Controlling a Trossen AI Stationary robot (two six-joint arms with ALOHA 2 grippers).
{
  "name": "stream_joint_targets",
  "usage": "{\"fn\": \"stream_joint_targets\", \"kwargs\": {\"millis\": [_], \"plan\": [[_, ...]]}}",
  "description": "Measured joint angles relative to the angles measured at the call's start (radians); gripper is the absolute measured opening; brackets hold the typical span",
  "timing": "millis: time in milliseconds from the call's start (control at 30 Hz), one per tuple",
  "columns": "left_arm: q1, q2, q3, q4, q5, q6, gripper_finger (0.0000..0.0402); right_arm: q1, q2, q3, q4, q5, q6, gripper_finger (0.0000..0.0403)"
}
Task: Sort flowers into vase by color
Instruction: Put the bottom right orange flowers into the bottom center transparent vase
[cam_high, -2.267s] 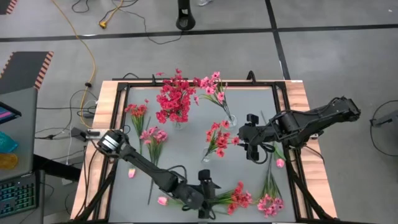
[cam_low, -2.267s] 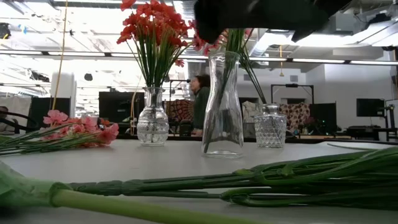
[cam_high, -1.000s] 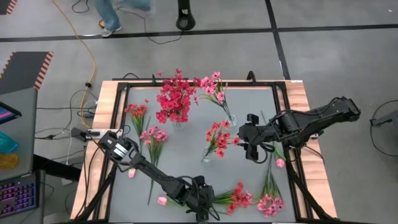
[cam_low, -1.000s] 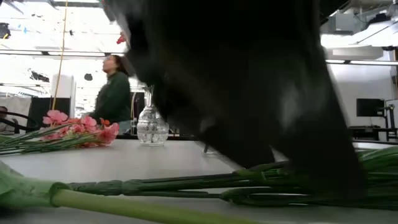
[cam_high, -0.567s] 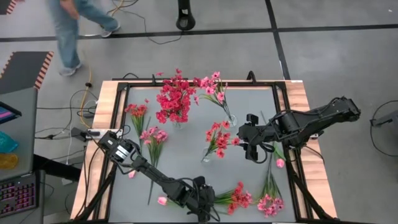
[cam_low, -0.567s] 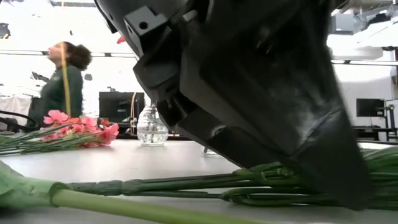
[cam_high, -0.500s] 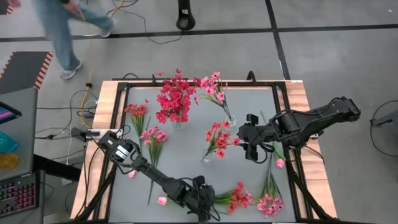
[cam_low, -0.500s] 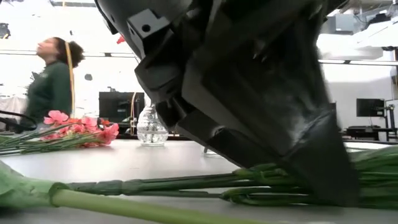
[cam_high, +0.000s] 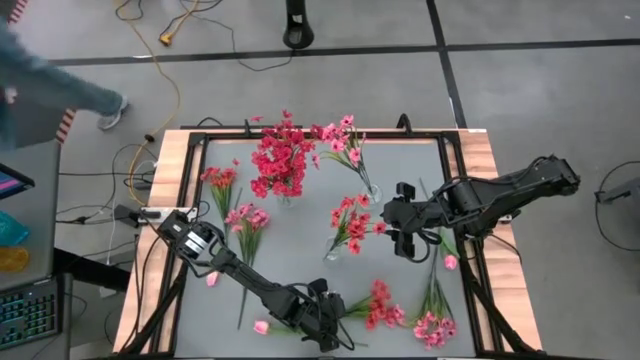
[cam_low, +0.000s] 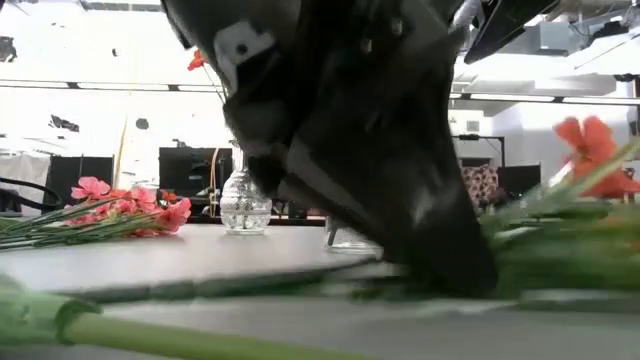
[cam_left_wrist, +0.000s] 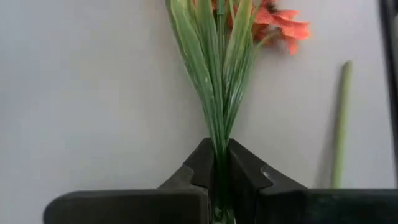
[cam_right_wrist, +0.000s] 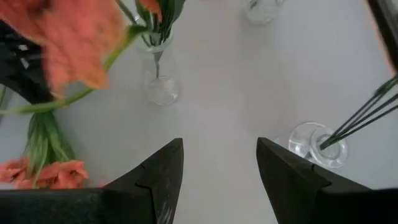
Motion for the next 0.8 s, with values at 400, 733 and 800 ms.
{"fn": "stream_joint_targets", "kwargs": {"millis": [400,733,800], "plan": [[-0.029,-0.185,0.002,-0.030,-0.258,0.139,0.0004,0.000,-0.189,0.000,0.000,0.124,0.000,0.0230],[-0.098,-0.304,0.002,-0.015,-0.553,0.282,0.0004,0.000,-0.310,0.000,0.000,0.149,-0.001,0.0230],[-0.107,-0.311,0.002,0.029,-0.646,0.345,0.0004,0.000,-0.320,0.000,0.000,0.149,-0.010,0.0230]]}}
